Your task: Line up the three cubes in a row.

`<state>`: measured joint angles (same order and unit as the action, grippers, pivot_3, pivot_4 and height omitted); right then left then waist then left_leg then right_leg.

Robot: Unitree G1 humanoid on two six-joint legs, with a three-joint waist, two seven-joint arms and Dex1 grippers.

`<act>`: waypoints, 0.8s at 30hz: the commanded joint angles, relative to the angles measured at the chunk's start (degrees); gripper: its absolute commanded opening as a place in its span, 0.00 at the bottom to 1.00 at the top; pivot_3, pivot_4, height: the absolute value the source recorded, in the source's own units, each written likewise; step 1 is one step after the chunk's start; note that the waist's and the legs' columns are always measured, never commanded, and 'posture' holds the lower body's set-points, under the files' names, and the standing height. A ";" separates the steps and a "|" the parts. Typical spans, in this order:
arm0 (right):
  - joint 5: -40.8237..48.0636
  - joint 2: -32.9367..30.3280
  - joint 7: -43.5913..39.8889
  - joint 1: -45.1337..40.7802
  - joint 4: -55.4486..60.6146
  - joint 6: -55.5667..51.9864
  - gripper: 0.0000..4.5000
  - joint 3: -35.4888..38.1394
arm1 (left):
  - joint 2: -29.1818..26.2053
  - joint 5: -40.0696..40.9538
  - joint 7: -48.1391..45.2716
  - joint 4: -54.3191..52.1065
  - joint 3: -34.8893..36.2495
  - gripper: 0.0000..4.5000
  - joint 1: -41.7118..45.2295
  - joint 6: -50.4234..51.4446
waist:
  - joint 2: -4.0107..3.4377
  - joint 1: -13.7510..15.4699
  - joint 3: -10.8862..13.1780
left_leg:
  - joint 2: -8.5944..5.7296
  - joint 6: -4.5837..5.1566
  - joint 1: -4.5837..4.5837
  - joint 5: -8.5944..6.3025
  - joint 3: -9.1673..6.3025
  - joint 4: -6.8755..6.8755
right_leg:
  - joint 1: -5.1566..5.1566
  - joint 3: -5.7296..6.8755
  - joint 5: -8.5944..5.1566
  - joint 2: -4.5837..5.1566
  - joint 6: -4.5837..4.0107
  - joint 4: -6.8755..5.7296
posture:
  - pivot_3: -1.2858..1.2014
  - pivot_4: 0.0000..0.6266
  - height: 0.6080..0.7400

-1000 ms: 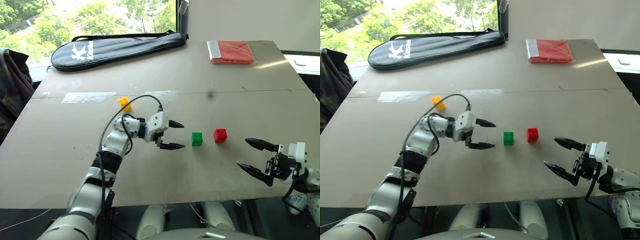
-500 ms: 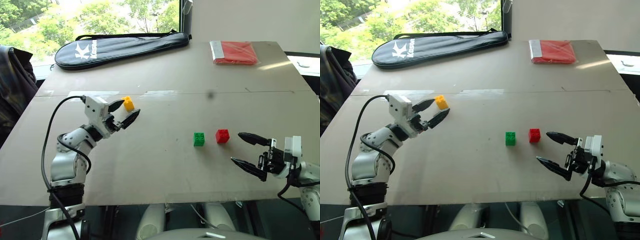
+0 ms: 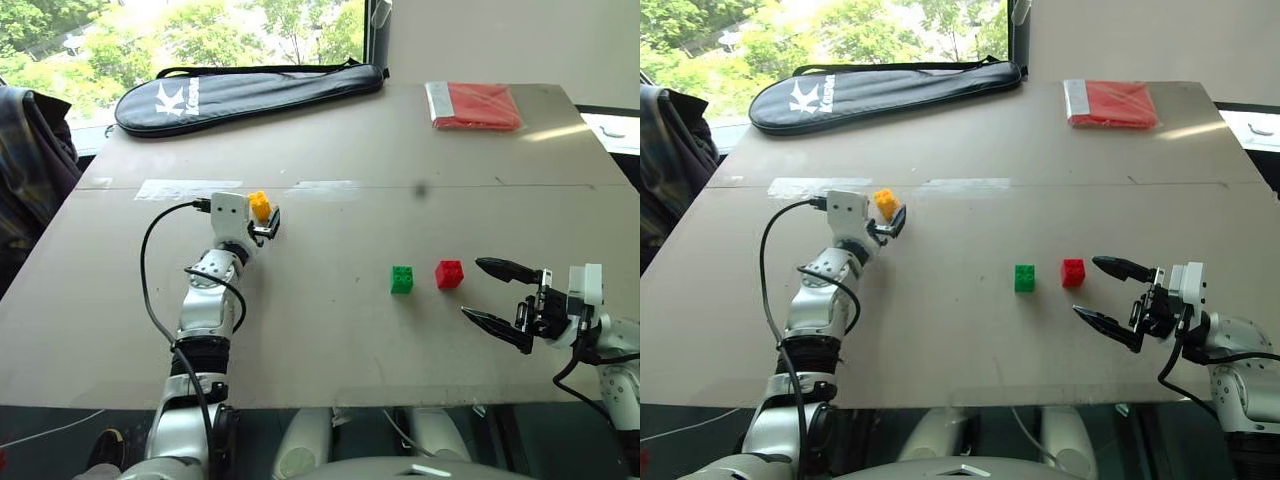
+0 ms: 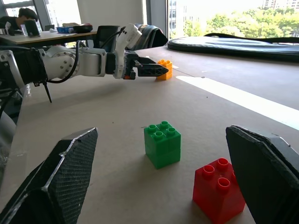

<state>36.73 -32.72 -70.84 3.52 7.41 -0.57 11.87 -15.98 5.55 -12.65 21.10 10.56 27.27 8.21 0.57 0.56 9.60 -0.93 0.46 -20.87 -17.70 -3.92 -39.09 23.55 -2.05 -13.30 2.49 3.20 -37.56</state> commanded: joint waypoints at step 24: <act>1.30 0.59 2.60 1.12 0.59 1.71 1.00 3.24 | 8.22 -4.34 19.47 5.35 -0.88 0.50 5.28 -4.62 | 0.02 0.20 -0.01 | -0.05 -0.02 0.00 0.01 0.00 0.00 | -0.01 0.01 0.00 0.04 0.01 -0.02 | 0.52 0.24 1.00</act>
<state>37.01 -32.01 -68.14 4.32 7.39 0.30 13.47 -7.82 1.24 6.19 27.84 9.47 32.12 4.16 0.59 0.76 9.59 -0.99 0.44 -20.87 -17.68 -3.92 -39.08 23.54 -2.04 -13.30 2.53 3.20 -37.58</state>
